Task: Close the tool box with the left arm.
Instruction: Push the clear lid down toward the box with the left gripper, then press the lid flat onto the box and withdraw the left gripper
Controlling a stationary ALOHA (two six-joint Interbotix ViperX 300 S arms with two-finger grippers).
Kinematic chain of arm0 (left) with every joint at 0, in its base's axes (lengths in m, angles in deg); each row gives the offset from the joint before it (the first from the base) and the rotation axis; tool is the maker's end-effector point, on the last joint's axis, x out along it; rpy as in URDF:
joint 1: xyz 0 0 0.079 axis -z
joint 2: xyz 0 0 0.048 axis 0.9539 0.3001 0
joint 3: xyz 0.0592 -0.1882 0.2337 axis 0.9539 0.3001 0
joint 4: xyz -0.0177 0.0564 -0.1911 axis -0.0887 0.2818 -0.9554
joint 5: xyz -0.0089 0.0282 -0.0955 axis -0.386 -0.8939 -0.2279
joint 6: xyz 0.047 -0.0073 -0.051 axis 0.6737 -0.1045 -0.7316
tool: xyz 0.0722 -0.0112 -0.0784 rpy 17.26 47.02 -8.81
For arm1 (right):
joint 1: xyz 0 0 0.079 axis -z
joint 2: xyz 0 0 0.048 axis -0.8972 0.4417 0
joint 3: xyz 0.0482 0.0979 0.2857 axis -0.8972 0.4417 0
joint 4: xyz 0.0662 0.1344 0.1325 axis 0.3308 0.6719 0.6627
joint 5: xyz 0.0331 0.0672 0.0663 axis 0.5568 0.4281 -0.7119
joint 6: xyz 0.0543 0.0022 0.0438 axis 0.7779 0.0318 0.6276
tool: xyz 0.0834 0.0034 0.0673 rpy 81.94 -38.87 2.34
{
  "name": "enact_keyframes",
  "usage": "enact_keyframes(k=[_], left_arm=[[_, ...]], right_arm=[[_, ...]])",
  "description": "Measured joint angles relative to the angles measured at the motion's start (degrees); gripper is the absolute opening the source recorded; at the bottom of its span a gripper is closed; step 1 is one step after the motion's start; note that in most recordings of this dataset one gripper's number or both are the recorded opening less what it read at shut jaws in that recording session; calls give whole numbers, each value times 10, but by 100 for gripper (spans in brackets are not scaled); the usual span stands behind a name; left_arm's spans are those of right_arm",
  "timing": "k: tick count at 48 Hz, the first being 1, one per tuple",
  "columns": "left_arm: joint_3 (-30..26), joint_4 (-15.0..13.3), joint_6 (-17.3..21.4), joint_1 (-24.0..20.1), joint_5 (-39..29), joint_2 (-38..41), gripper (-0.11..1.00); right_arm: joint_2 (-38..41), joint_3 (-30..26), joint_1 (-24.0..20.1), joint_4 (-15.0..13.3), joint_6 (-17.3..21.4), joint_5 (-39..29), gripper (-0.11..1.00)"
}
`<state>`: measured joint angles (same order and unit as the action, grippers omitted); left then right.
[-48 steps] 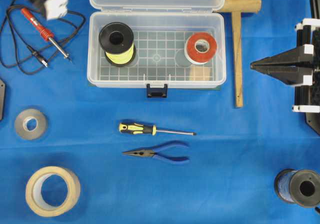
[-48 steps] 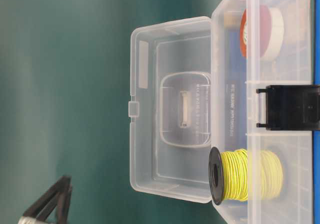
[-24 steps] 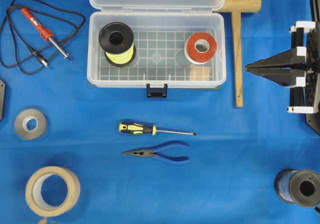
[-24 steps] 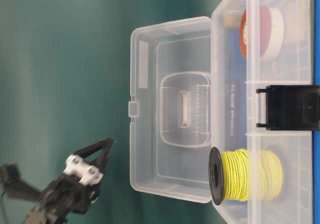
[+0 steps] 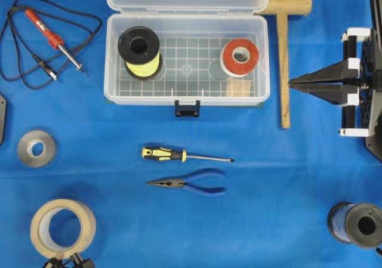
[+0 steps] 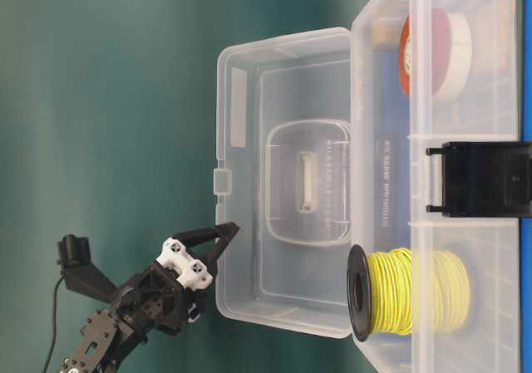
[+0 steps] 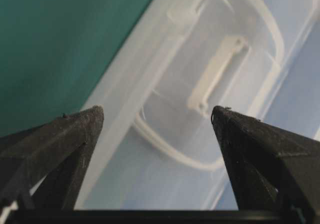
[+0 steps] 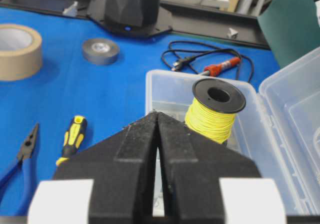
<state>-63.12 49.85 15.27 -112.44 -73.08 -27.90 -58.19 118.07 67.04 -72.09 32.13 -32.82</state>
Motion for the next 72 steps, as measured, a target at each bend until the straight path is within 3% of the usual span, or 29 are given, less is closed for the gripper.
enact_keyframes(k=[14, 28, 40, 55, 72], left_arm=[[-2, 3, 0, 9, -45, -1, 87], [-10, 3, 0, 49, -96, -33, 87], [2, 3, -9, 124, -145, -92, 87], [66, -11, -35, 236, -171, -146, 87], [142, -10, -100, 330, -178, -194, 87]], right_arm=[[1, -1, 0, -1, 0, 1, 0], [1, -1, 0, 0, 0, 1, 0], [0, 0, 0, -1, 0, 1, 0], [0, 0, 0, -1, 1, 1, 0], [1, 0, -1, 0, 1, 1, 0]])
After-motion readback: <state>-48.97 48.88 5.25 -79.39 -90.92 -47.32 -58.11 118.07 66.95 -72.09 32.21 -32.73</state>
